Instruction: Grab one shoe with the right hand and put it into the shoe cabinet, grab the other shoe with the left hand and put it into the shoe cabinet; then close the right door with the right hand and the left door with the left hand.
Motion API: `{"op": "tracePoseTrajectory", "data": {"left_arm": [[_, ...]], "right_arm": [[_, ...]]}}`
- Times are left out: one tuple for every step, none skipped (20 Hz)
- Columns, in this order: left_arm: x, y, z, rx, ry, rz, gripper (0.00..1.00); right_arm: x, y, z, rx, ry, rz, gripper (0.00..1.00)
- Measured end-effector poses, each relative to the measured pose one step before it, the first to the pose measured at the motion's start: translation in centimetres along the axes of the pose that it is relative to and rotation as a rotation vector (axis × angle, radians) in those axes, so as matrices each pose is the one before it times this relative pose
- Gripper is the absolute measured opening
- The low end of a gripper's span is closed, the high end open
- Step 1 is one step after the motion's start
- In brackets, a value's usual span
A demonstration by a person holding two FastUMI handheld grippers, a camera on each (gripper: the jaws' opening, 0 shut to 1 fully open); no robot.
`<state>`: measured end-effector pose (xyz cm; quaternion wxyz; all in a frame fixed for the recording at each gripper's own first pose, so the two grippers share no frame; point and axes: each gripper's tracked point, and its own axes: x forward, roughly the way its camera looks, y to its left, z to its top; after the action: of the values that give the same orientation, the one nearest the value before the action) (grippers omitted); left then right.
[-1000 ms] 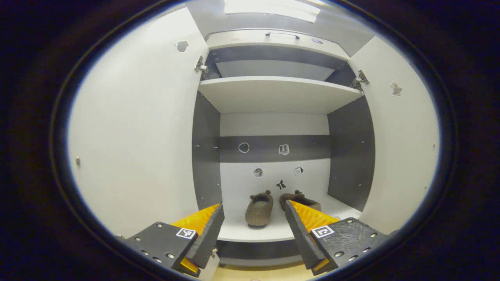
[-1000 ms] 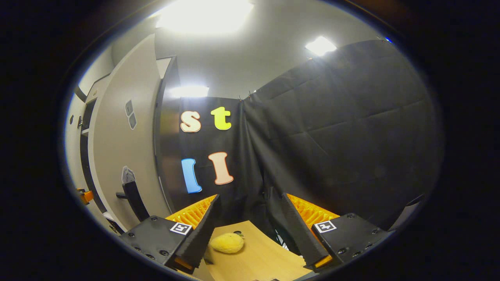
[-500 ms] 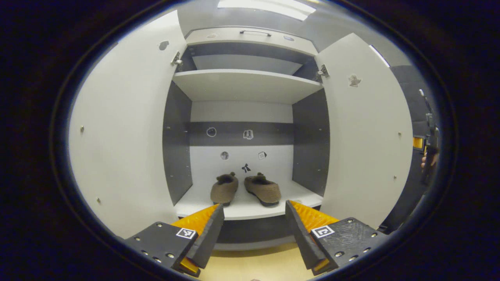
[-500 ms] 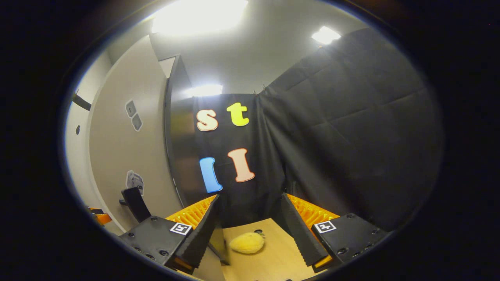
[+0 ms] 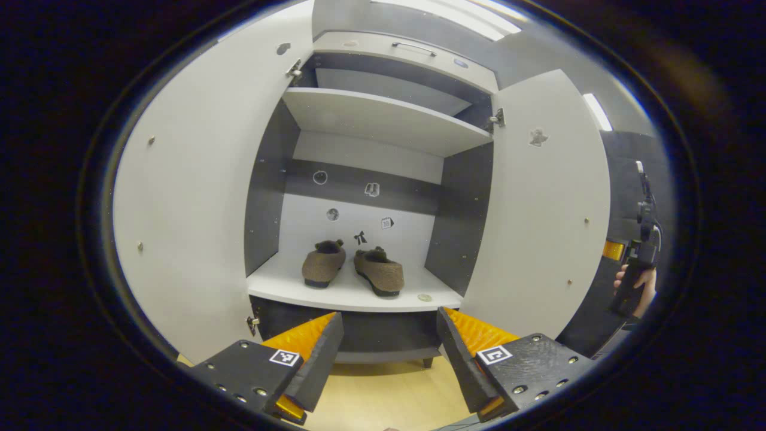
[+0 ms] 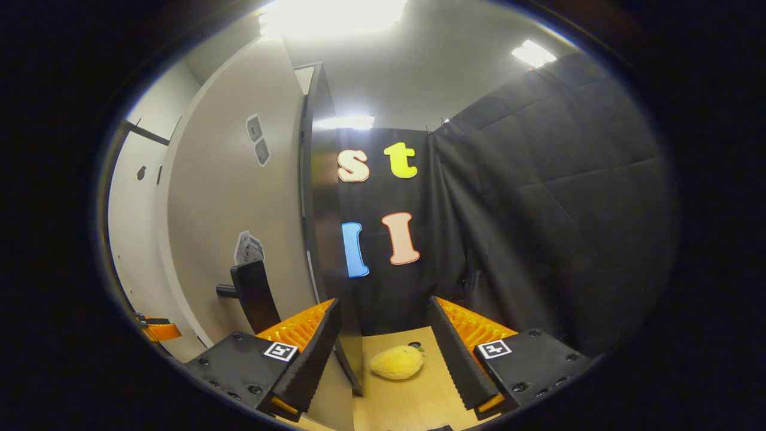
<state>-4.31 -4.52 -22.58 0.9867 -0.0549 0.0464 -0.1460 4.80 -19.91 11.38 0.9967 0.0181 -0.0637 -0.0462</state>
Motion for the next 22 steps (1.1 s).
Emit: {"op": "tracePoseTrajectory", "data": {"left_arm": [[-0.485, 0.417, -0.162, 0.01472, 0.00269, 0.01125, 0.91], [-0.547, 0.486, -0.05, 0.02627, 0.00056, 0.00942, 0.91], [-0.458, 0.422, -0.032, 0.02078, 0.00071, 0.00926, 0.91], [-0.464, 0.221, -0.063, 0.00569, 0.00122, 0.00213, 0.91], [-0.353, 0.151, -0.102, -0.00503, 0.00322, -0.00219, 0.91], [-0.397, 0.092, -0.043, -0.00806, 0.00158, -0.00247, 0.91], [-0.469, 0.169, -0.233, -0.00571, 0.00205, -0.00142, 0.91], [-0.341, 0.227, -0.051, 0.00295, -0.00054, 0.0014, 0.91], [-0.336, 0.091, -0.105, 0.01617, -0.00107, -0.00121, 0.91], [-0.18, 0.022, -0.214, 0.01948, 0.0059, -0.00476, 0.91], [-0.129, 0.026, -0.404, 0.01004, 0.01546, -0.01184, 0.91], [-0.062, -0.279, -0.4, -0.00507, 0.02259, -0.0244, 0.91], [-0.158, -0.312, -0.383, -0.00887, 0.02124, -0.02585, 0.91], [-0.27, -0.079, -0.012, -0.00226, 0.00984, -0.01377, 0.91], [-0.277, 0.124, 0.307, 0.00504, -0.00198, -0.00772, 0.91], [-0.311, -0.039, 0.231, 0.0126, -0.00685, -0.00491, 0.9], [-0.264, -0.007, 0.06, 0.0174, -0.00485, -0.00096, 0.91], [-0.291, -0.073, -0.06, 0.01366, 0.00108, -0.00148, 0.91], [-0.221, -0.084, -0.221, 0.00465, 0.00739, -0.00288, 0.91], [-0.322, -0.177, -0.308, -0.00372, 0.00775, -0.00403, 0.9], [-0.394, -0.175, -0.297, -0.0089, 0.00694, -0.00469, 0.9], [-0.325, 0.024, -0.14, -0.0086, 0.00372, -0.00058, 0.9]], "right_arm": [[-0.02, 0.117, 0.2, -0.00328, 0.00014, -0.00344, 0.88], [0.058, 0.236, 0.207, -0.00914, -0.00564, -0.00377, 0.95], [-0.227, 0.34, -0.061, -0.01148, -0.00171, -0.00344, 0.87], [-0.106, 0.428, -0.034, -0.00821, -0.0007, -0.00004, 0.87], [-0.086, 0.456, 0.012, -0.00478, -0.00172, 0.0051, 0.95], [-0.038, 0.697, -0.034, 0.00358, 0.00159, 0.01026, 0.95], [-0.05, 1.023, -0.242, 0.00902, 0.00328, 0.01458, 0.96], [-0.031, 1.265, -0.26, 0.00878, 0.00474, 0.01861, 0.95], [-0.149, 1.501, -0.187, 0.00682, 0.00194, 0.02421, 0.95], [0.025, 1.511, -0.138, -0.00041, -0.0026, 0.01799, 0.95], [0.07, 1.204, 0.028, -0.00421, -0.00743, 0.00847, 0.95], [0.086, 1.26, -0.084, -0.00729, -0.00304, 0.01063, 0.95], [0.103, 1.51, -0.02, -0.00488, -0.00727, 0.02109, 0.95], [0.467, 1.643, -0.108, 0.00229, -0.00052, 0.02924, 0.95], [0.372, 1.694, -0.15, 0.01275, -0.00185, 0.03203, 0.96], [0.195, 1.83, -0.142, 0.01918, -0.00151, 0.03456, 0.96], [0.531, 1.651, -0.279, 0.01198, 0.00161, 0.03329, 0.96], [0.22, 1.3, -0.481, -0.00661, 0.006, 0.0227, 0.96], [-0.092, 0.339, -0.359, -0.01834, 0.00605, -0.00629, 0.96], [-0.132, -0.043, -0.273, -0.01129, -0.00121, -0.01588, 0.96], [-0.338, -0.19, -0.129, 0.00693, -0.0064, -0.01004, 0.96], [-0.233, -0.221, 0.095, 0.02318, -0.00664, -0.00331, 0.96]]}}
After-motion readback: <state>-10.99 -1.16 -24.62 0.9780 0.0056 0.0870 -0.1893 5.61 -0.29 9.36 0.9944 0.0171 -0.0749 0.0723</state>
